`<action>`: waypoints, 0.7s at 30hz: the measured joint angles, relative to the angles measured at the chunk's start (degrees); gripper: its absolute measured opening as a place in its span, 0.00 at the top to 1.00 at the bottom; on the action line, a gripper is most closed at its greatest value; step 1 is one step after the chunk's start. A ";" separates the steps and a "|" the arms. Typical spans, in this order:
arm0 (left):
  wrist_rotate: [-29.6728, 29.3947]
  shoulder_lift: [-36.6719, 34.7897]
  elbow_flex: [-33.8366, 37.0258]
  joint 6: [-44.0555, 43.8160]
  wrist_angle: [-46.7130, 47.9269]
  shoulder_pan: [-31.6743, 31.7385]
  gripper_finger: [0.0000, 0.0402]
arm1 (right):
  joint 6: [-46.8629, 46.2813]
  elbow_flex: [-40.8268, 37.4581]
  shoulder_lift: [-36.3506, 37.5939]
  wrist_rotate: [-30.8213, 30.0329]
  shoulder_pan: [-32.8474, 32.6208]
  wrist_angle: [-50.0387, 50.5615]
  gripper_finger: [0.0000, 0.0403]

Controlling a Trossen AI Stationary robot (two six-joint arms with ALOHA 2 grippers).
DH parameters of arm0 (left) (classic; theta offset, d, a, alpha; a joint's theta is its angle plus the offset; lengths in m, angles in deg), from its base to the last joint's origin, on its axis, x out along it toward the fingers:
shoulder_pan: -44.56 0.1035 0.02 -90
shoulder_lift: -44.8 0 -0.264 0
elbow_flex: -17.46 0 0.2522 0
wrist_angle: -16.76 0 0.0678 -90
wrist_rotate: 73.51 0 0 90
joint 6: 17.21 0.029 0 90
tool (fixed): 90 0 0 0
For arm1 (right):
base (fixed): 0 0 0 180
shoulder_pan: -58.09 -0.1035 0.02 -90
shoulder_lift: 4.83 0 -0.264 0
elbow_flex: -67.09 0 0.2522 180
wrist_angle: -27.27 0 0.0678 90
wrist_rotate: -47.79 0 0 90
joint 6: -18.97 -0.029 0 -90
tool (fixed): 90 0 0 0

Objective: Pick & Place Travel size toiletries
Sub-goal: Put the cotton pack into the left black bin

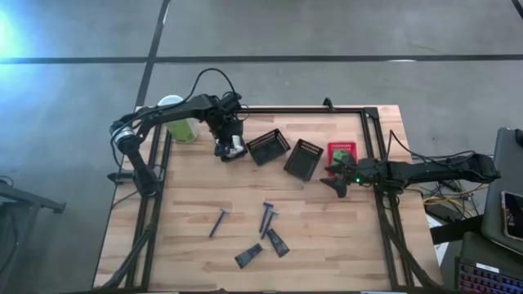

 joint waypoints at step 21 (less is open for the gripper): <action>0.68 0.00 0.00 0.90 0.64 -0.04 0.97 | 0.01 0.00 0.00 0.02 0.00 -0.12 0.34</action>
